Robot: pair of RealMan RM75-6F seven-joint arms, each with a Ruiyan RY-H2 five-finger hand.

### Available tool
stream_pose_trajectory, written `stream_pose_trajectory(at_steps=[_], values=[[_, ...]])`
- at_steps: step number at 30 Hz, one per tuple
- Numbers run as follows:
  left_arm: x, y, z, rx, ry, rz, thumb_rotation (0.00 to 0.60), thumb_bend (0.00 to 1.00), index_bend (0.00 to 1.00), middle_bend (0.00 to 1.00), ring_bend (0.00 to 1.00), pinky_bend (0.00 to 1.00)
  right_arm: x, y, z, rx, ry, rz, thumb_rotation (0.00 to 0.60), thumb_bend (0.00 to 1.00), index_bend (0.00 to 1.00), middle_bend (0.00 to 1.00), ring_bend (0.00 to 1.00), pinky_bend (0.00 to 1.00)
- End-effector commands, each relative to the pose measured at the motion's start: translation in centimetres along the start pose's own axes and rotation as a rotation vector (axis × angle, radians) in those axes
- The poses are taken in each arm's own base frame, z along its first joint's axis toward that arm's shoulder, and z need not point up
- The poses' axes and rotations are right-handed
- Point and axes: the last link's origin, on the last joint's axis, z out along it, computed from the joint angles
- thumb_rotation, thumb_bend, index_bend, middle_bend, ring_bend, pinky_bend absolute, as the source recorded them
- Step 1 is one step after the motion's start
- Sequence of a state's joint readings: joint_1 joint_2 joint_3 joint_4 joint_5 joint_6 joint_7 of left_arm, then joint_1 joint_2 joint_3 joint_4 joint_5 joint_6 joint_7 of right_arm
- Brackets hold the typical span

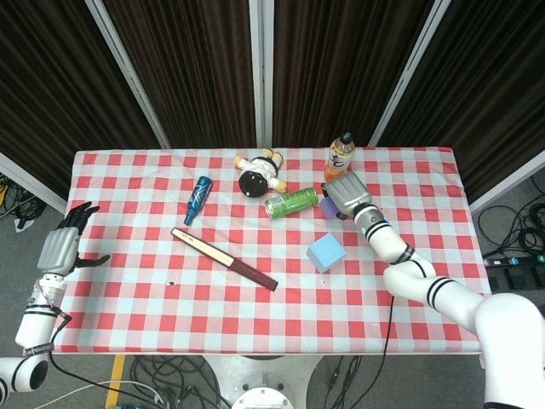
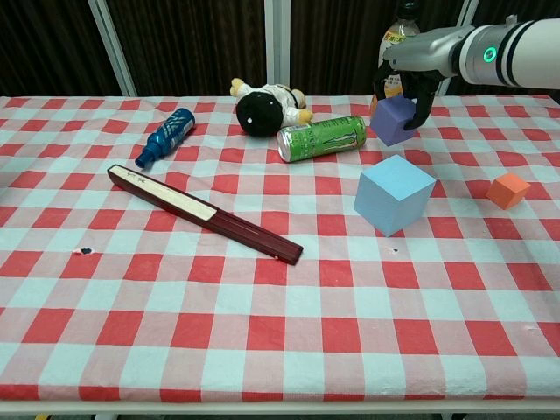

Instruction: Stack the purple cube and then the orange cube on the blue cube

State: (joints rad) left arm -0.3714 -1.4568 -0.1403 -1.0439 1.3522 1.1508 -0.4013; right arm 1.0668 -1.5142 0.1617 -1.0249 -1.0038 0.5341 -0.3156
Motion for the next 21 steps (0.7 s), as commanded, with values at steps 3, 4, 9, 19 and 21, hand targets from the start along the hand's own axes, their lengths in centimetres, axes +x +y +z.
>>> stream_pose_trajectory(at_steps=[3,4,9,19,21], values=[[0.1,0.2,0.0,0.001,0.001,-0.004,0.6,0.0,0.18,0.17,0.08,0.2,4.4,0.5,-3.1,0.036,0.053,-0.065,0.6,0.13,0.5,1.0,0.99,0.95],[0.1,0.2,0.0,0.003,0.001,-0.009,0.6,0.0,0.18,0.17,0.08,0.2,4.9,0.4,-3.4,0.041,0.06,-0.072,0.6,0.13,0.5,1.0,0.99,0.95],[0.3,0.3,0.0,0.011,0.003,-0.023,0.6,0.0,0.18,0.17,0.08,0.2,6.3,-0.8,-5.3,0.08,0.031,-0.058,0.6,0.13,0.51,1.0,0.99,0.95],[0.3,0.4,-0.3,0.011,0.004,-0.031,0.6,0.0,0.18,0.17,0.08,0.2,5.6,-3.0,-8.4,0.108,-0.067,-0.017,0.6,0.13,0.51,1.0,0.99,0.95],[0.4,0.4,-0.4,0.013,0.006,-0.034,0.6,0.0,0.18,0.17,0.08,0.2,5.4,-3.4,-8.7,0.106,-0.069,-0.028,0.6,0.13,0.52,1.0,0.99,0.95]])
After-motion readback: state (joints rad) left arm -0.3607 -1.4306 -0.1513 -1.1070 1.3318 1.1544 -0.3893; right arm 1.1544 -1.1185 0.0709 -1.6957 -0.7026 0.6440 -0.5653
